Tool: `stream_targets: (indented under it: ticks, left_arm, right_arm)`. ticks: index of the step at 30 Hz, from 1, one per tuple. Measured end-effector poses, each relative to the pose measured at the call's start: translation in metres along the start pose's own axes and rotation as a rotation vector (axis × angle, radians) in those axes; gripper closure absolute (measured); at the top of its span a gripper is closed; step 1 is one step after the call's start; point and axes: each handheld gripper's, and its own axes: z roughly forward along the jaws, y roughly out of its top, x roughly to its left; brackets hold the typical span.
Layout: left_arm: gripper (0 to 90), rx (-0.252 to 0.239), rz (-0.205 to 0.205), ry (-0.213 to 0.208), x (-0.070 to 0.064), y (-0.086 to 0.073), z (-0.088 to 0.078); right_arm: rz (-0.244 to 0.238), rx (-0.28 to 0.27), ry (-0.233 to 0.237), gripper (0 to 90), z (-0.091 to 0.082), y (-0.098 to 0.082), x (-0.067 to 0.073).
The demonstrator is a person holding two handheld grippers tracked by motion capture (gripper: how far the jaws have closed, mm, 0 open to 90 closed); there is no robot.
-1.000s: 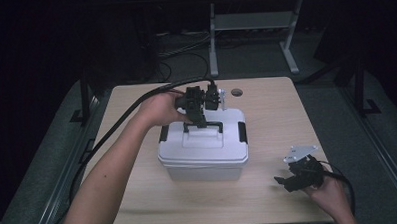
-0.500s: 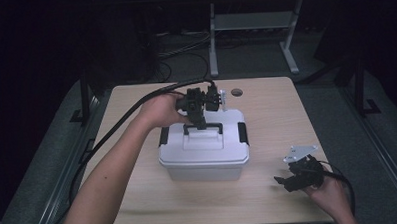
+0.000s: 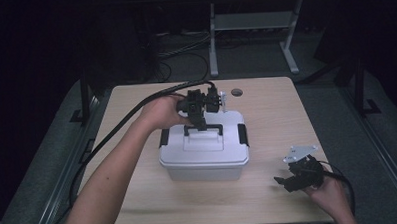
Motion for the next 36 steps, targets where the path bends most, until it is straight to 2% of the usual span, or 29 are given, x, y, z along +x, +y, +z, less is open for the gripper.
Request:
stream_targets:
  ticks: [5, 11, 13, 15, 16, 17, 24, 29, 33, 36]
  left_arm:
    - [83.5, 0.002, 0.007, 0.016, 0.0, -0.001, 0.0]
    - [75.3, 0.007, 0.005, 0.021, -0.001, -0.002, -0.001]
    - [76.1, 0.002, 0.003, 0.028, -0.002, -0.002, -0.002]
    - [82.9, 0.001, 0.005, 0.027, -0.002, -0.002, -0.002]
    - [83.0, 0.002, 0.015, 0.028, -0.002, -0.002, -0.002]
    - [83.8, -0.001, 0.018, 0.017, -0.002, -0.002, -0.002]
    - [83.6, -0.006, 0.012, 0.032, -0.001, -0.002, -0.002]
    - [83.4, -0.019, 0.018, 0.019, -0.004, -0.003, -0.002]
    - [70.8, -0.03, 0.018, -0.008, -0.008, -0.005, -0.002]
    - [67.6, -0.027, 0.027, -0.005, -0.012, -0.006, -0.004]
  right_arm:
    - [0.0, -0.001, 0.002, 18.7, 0.0, 0.0, 0.0]
    - [-0.001, 0.002, 0.003, 18.7, 0.001, 0.0, 0.0]
    - [-0.001, 0.001, 0.002, 18.7, 0.001, 0.0, 0.0]
    - [0.0, 0.001, 0.002, 18.7, 0.001, 0.0, 0.0]
    - [-0.001, 0.001, 0.002, 18.6, 0.0, 0.0, 0.0]
    - [-0.001, 0.001, 0.002, 18.7, 0.0, 0.0, 0.0]
    - [-0.001, 0.002, 0.003, 18.6, 0.001, 0.0, 0.0]
    - [0.0, 0.0, 0.004, 18.6, 0.001, 0.001, 0.0]
    - [-0.001, 0.001, 0.001, 18.6, 0.0, 0.001, 0.0]
    - [0.001, -0.001, -0.001, 18.6, -0.001, 0.001, -0.001]
